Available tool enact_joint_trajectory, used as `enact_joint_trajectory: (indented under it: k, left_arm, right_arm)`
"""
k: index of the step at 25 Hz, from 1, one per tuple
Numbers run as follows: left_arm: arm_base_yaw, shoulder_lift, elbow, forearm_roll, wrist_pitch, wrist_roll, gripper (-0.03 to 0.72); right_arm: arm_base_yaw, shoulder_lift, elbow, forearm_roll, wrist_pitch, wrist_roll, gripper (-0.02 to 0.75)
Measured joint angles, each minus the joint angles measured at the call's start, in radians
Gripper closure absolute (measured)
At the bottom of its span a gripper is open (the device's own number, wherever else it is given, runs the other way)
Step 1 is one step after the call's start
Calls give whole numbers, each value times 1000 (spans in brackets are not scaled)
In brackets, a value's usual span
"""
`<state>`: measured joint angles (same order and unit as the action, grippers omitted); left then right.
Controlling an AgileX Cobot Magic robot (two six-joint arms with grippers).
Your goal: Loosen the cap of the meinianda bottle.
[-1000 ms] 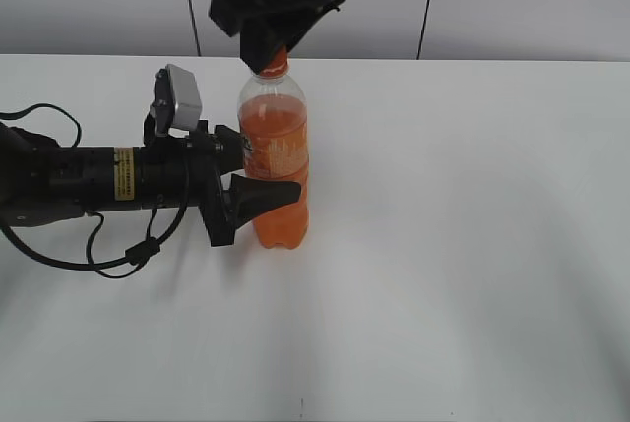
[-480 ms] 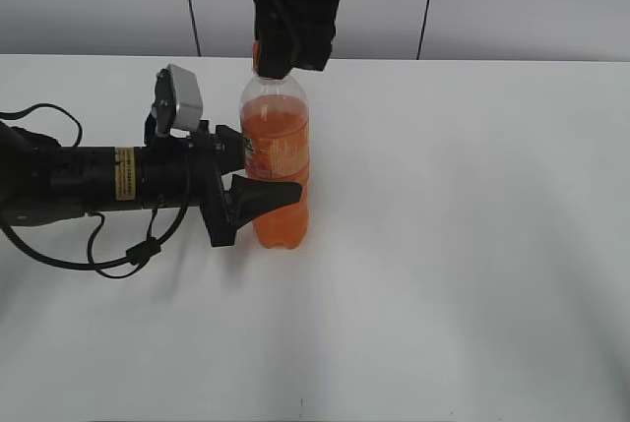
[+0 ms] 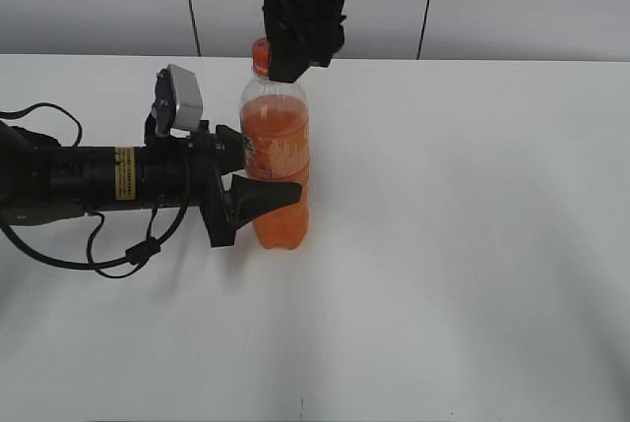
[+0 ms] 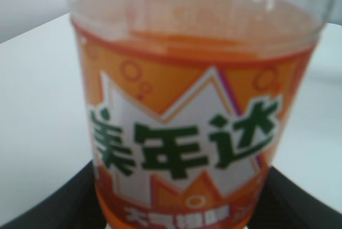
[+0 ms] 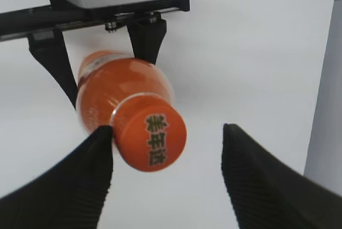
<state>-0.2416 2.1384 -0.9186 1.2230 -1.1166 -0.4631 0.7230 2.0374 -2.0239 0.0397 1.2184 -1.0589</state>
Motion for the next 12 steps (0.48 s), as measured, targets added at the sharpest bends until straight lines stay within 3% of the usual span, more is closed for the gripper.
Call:
enact_joint_trajectory:
  k: [4, 12]
  left_arm:
    - [0, 0, 0, 5, -1, 0, 261]
    - [0, 0, 0, 10, -2, 0, 261]
  right_arm:
    - [-1, -11, 1, -15, 0, 10, 183]
    - [-3, -103, 2, 51, 1, 118, 170]
